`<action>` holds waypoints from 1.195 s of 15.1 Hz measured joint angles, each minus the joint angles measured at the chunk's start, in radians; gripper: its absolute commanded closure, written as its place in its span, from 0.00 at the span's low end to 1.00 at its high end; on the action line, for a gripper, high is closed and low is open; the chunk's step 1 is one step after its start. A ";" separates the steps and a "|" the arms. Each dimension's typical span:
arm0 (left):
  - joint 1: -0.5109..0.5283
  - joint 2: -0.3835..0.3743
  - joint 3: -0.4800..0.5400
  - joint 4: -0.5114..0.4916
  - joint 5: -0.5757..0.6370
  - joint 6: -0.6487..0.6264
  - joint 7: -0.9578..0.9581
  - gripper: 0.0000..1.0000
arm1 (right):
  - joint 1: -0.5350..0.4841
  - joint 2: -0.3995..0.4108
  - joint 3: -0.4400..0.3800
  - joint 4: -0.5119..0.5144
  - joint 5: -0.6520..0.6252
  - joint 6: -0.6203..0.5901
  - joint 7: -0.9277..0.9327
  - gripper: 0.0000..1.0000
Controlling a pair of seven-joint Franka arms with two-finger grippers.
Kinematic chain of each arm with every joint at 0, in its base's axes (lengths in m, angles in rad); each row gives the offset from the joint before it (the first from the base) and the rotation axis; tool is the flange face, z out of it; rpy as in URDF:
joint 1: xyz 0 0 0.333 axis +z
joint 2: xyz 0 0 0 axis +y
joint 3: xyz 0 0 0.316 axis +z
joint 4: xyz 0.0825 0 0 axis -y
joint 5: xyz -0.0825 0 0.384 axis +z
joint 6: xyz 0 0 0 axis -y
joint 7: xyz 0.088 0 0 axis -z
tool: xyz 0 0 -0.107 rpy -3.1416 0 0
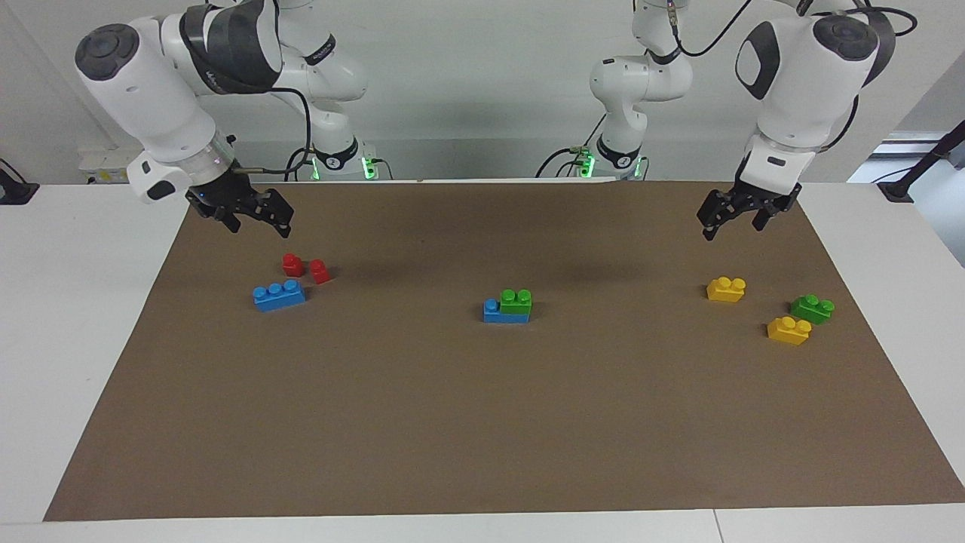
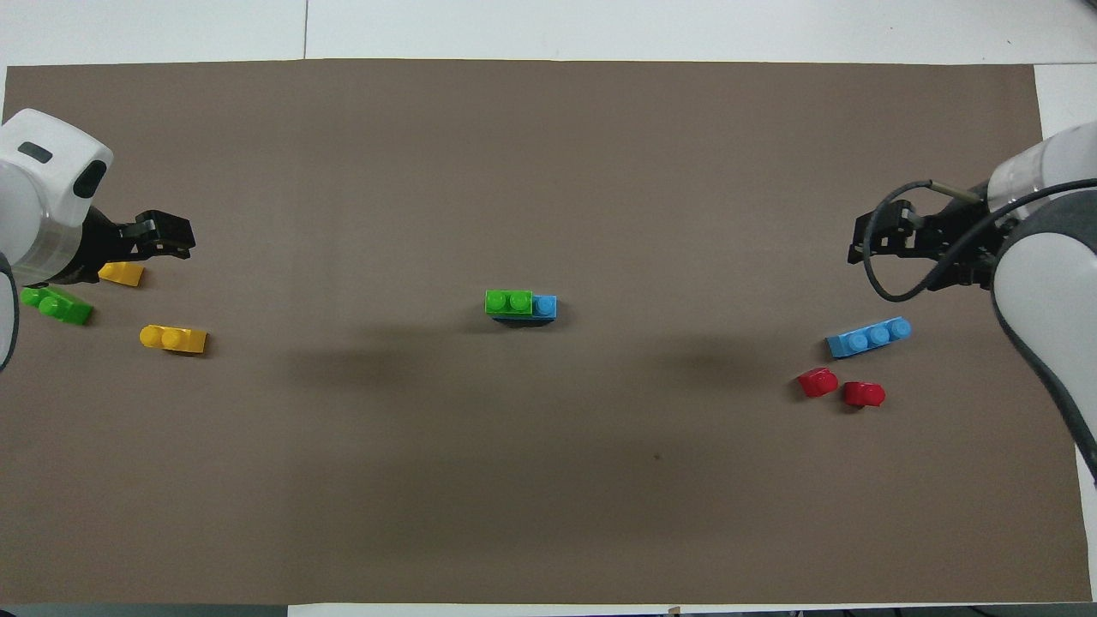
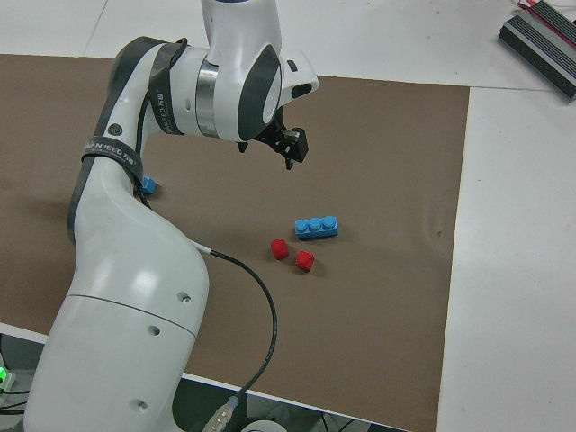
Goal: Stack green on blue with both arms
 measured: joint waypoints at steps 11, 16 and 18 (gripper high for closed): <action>0.004 0.001 0.000 0.086 -0.045 -0.133 0.115 0.00 | -0.001 0.007 0.002 0.116 -0.043 -0.101 -0.019 0.00; 0.003 0.001 -0.007 0.088 -0.026 -0.146 0.137 0.00 | -0.001 0.008 0.001 0.117 -0.043 -0.101 -0.019 0.00; 0.004 0.001 -0.008 0.089 -0.025 -0.146 0.141 0.00 | -0.002 0.009 0.001 0.117 -0.043 -0.101 -0.019 0.00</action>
